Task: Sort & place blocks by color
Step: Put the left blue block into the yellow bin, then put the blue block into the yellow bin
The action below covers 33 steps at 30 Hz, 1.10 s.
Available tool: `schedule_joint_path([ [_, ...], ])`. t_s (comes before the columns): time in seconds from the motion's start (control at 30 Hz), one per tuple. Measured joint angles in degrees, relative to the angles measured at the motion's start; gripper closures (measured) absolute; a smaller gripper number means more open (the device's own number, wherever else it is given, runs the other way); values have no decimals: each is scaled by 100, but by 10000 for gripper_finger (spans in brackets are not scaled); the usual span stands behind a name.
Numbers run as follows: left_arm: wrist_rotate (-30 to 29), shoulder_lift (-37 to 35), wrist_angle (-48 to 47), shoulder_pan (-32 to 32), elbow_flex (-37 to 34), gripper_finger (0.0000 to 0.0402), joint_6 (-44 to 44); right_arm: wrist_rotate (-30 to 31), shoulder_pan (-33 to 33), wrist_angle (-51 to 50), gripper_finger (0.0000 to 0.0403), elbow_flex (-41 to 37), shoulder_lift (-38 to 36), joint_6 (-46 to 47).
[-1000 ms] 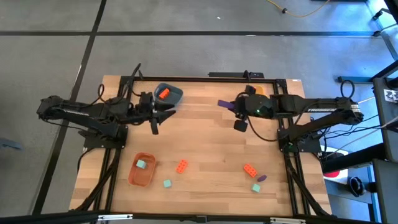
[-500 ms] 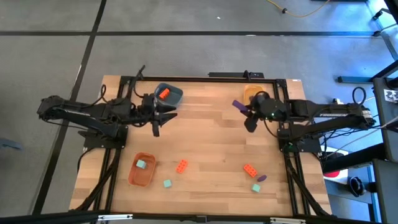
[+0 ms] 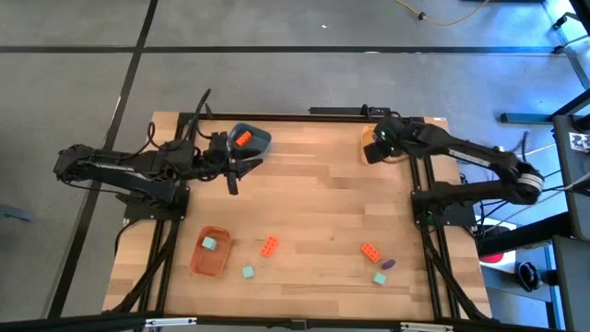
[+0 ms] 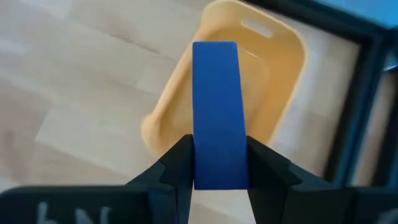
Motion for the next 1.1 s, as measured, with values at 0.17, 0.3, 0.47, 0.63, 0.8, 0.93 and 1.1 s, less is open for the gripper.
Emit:
schedule_joint_path([
  [0.17, 0, 0, 9, 0, 0, 264, 0, -440, -603, 588, 289, 0, 869, -125],
  [0.3, 0, -19, 10, -1, 0, 264, -1, -508, -790, 696, 288, 1, 1462, -13],
  [0.47, -15, -20, 32, 0, 0, 264, 0, -659, -812, 801, 288, 0, 1983, 4],
  [0.63, -20, -20, 47, 0, 0, 264, 18, -751, -812, 867, 284, -1, 2195, 4],
  [0.8, -65, -20, 149, 0, 1, 264, 37, -758, -812, 865, 257, 0, 2193, -60],
  [0.93, -66, -20, 146, 0, 0, 264, 37, -757, -812, 785, 221, 0, 2193, -220],
  [1.1, -66, -20, 144, 0, 0, 264, 38, -886, -812, 662, 165, 0, 2073, -634],
])
